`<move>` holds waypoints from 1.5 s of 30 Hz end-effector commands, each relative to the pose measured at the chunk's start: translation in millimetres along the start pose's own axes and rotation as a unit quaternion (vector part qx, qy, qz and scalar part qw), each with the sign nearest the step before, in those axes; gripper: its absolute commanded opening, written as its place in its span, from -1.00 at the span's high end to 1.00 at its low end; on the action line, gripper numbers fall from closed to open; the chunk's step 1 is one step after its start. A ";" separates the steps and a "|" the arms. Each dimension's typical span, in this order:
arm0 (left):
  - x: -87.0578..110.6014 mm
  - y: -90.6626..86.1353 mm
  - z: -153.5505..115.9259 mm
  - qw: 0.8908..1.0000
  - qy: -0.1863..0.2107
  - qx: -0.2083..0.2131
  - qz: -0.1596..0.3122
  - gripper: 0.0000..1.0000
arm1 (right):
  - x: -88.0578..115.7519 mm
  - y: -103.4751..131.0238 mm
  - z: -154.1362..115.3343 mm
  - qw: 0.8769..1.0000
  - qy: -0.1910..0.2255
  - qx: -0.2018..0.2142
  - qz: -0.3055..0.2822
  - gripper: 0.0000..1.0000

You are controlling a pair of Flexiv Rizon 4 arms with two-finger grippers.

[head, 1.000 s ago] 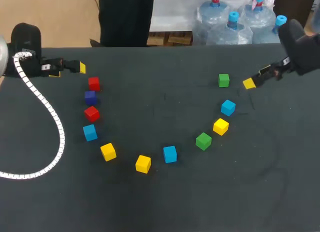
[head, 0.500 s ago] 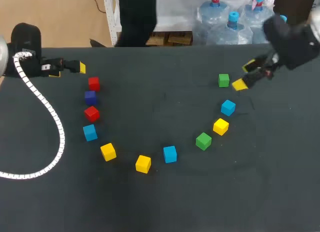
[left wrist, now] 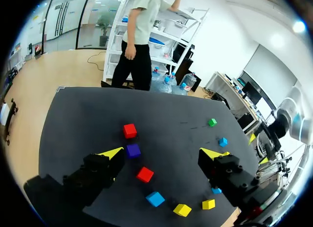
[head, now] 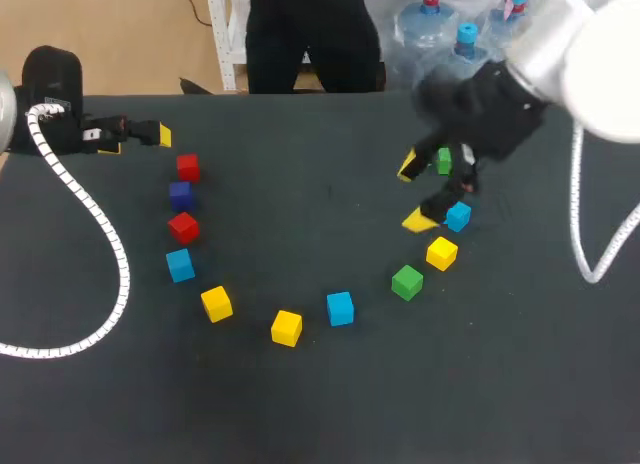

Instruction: Place the blue cubes, place green cubes on the blue cubes, place the yellow cubes on the green cubes, then place the red cubes on the yellow cubes, and place purple cube on the red cubes.

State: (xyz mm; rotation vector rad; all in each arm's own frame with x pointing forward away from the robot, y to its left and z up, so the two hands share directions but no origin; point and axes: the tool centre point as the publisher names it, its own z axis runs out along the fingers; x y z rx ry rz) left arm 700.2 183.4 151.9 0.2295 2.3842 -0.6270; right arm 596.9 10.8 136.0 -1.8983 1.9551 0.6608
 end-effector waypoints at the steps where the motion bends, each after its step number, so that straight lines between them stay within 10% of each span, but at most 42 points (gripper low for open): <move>1: 0.9 1.5 0.3 1.000 -0.002 0.003 0.001 -1.00 | -6.8 4.3 14.7 0.966 0.075 -0.134 -0.210 -1.00; 5: 0.9 1.5 0.3 1.000 -0.002 0.003 0.001 -1.00 | -10.3 16.7 33.3 0.951 0.095 -0.180 -0.234 -1.00; 20: 0.9 1.5 0.3 1.000 -0.002 0.003 0.001 -1.00 | -8.8 13.2 35.5 0.956 0.093 -0.184 -0.211 -1.00; 33: 0.9 1.5 0.3 1.000 -0.002 0.003 0.001 -1.00 | -15.3 46.1 86.7 0.950 0.224 -0.132 -0.172 -1.00; 45: 0.9 1.5 0.3 1.000 -0.002 0.003 0.001 -1.00 | 14.4 49.0 106.1 0.959 0.211 -0.088 -0.165 -1.00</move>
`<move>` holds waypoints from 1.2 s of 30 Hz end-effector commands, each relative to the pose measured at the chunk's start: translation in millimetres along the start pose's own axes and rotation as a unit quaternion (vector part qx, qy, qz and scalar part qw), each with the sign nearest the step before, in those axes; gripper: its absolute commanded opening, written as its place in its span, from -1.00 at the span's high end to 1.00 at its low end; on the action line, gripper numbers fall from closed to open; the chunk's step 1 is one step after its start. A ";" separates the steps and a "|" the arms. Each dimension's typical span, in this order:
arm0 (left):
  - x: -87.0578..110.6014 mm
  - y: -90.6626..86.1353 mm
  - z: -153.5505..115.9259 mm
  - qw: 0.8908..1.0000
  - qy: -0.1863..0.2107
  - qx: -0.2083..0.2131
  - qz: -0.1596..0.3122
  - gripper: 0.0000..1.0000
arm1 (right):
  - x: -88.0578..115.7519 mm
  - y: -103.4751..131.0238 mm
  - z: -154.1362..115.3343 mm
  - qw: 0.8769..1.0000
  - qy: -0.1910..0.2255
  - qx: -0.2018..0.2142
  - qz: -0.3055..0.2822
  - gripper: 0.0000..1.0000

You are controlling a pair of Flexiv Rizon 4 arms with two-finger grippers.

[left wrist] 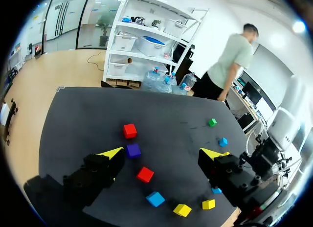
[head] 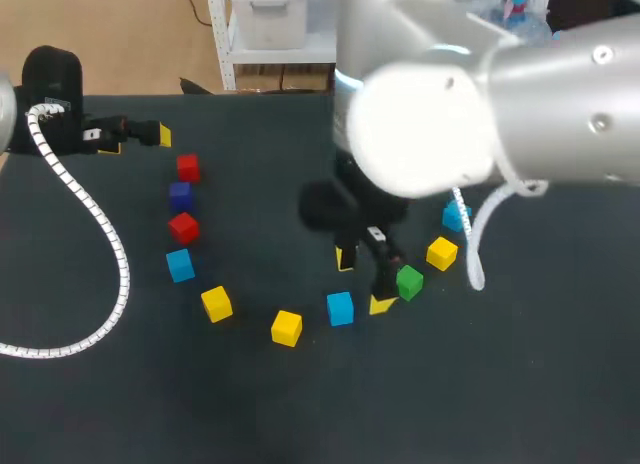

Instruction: Place the blue cubes, place green cubes on the blue cubes, place the yellow cubes on the green cubes, then place the red cubes on the yellow cubes, and place purple cube on the red cubes.

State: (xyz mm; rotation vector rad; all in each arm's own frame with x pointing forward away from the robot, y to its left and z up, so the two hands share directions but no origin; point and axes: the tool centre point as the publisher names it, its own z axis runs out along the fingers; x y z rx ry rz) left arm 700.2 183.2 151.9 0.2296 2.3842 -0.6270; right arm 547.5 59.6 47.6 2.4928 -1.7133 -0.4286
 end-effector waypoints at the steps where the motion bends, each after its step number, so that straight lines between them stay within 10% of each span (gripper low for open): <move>1: 1.0 1.6 0.3 1.000 -0.002 0.003 0.000 -1.00 | -0.9 7.4 5.4 0.999 0.006 0.052 -0.005 -1.00; 14: 1.0 1.6 0.3 1.000 -0.002 0.003 0.000 -1.00 | -32.2 -8.7 26.7 0.996 0.068 0.053 0.038 -1.00; 36: 1.0 1.6 0.3 1.000 -0.002 0.003 0.000 -1.00 | -8.3 -30.2 27.5 0.995 0.041 0.048 0.080 -1.00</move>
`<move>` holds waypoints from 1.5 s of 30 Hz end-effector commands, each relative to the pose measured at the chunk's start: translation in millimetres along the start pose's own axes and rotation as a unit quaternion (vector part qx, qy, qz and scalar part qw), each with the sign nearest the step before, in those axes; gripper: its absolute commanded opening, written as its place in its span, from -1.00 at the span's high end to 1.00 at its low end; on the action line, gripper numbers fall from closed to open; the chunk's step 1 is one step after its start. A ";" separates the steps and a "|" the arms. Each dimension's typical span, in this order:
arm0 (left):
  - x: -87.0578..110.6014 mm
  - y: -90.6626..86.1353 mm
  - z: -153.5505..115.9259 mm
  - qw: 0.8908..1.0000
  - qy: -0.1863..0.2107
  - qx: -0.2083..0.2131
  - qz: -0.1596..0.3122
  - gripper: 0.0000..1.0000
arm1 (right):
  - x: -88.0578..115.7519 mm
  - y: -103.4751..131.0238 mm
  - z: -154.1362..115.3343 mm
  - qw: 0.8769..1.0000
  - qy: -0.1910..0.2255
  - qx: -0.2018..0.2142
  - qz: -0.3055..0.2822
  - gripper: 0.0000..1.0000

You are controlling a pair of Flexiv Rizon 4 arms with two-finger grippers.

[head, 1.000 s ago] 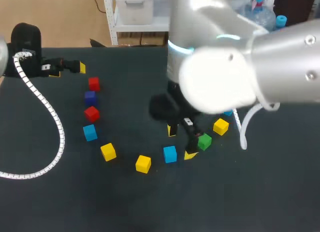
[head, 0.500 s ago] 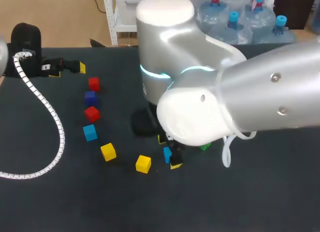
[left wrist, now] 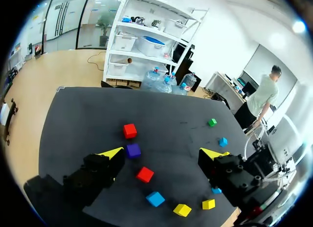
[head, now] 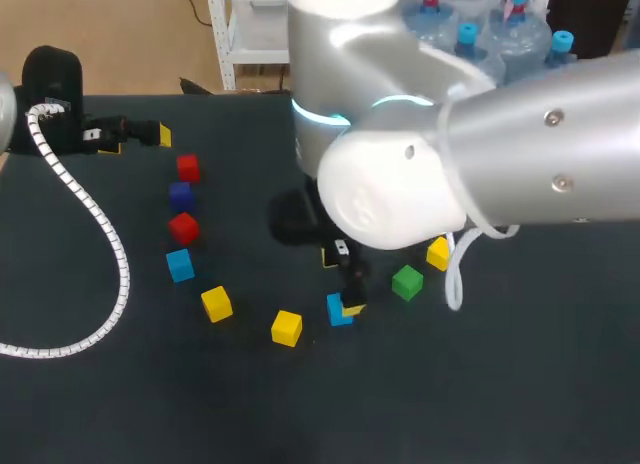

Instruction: Place the blue cubes, place green cubes on the blue cubes, place the yellow cubes on the green cubes, then place the red cubes on the yellow cubes, and place purple cube on the red cubes.

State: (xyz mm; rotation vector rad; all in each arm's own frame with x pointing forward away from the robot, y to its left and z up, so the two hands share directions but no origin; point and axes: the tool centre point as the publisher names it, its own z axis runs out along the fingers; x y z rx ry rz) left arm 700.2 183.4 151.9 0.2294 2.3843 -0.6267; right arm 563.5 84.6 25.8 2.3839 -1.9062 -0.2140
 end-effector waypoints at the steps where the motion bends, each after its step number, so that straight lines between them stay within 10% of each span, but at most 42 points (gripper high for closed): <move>1: 1.0 1.5 0.3 1.000 -0.002 0.003 0.000 -1.00 | 5.1 -0.5 13.2 1.000 -0.009 -0.002 0.008 -1.00; 39: 1.0 1.5 0.3 1.000 -0.002 0.003 0.000 -1.00 | -3.5 -7.2 45.7 1.000 -0.004 -0.027 0.015 -0.99; 45: 1.0 1.5 0.3 1.000 -0.002 0.003 0.000 -1.00 | -1.3 -6.2 47.2 0.999 -0.002 -0.028 0.019 -0.58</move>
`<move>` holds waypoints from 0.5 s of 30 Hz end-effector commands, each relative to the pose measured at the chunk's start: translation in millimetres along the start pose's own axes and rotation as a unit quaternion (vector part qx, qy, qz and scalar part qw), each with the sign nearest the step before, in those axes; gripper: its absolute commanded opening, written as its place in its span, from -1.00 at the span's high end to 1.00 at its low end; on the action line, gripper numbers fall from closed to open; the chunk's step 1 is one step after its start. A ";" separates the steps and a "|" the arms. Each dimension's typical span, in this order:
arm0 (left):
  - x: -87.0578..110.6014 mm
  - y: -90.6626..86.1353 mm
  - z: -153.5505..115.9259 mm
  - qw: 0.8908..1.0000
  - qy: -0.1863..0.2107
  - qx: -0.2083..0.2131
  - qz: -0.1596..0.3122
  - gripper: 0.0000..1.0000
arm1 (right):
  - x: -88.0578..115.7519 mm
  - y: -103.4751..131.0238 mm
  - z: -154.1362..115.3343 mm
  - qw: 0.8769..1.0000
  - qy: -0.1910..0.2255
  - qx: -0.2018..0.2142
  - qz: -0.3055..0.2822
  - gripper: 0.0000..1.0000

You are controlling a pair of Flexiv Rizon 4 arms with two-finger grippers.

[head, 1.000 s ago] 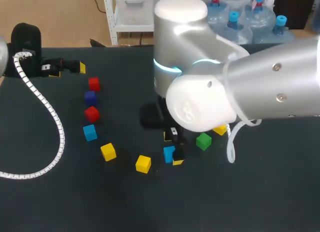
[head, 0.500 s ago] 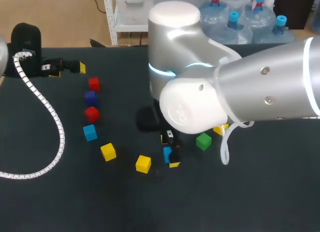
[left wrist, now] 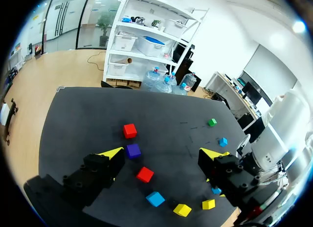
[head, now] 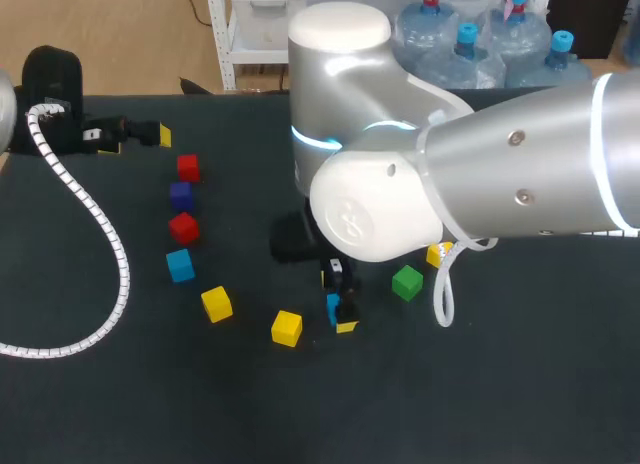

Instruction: Place the blue cubes, place green cubes on the blue cubes, place the yellow cubes on the green cubes, then place the red cubes on the yellow cubes, and place purple cube on the red cubes.

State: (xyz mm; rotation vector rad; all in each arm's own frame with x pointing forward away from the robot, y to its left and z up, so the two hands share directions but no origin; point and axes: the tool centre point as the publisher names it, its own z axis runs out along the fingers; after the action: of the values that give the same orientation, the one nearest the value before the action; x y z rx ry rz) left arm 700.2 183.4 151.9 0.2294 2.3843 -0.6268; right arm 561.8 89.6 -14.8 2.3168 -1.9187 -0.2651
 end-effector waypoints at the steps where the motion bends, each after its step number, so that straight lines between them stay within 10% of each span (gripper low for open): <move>1: 0.9 1.5 0.3 1.000 -0.002 0.003 0.001 -1.00 | 1.9 -1.3 7.3 1.000 0.001 -0.002 0.001 -0.17; 15: 0.9 1.5 0.3 1.000 -0.002 0.003 0.001 -1.00 | 1.3 -1.5 10.7 1.000 0.005 -0.006 0.001 0.58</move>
State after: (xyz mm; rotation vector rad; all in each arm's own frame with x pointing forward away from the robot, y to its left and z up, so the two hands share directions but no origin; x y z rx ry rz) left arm 700.2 183.4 151.9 0.2294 2.3843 -0.6268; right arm 563.7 87.7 -18.7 2.3063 -1.9127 -0.2622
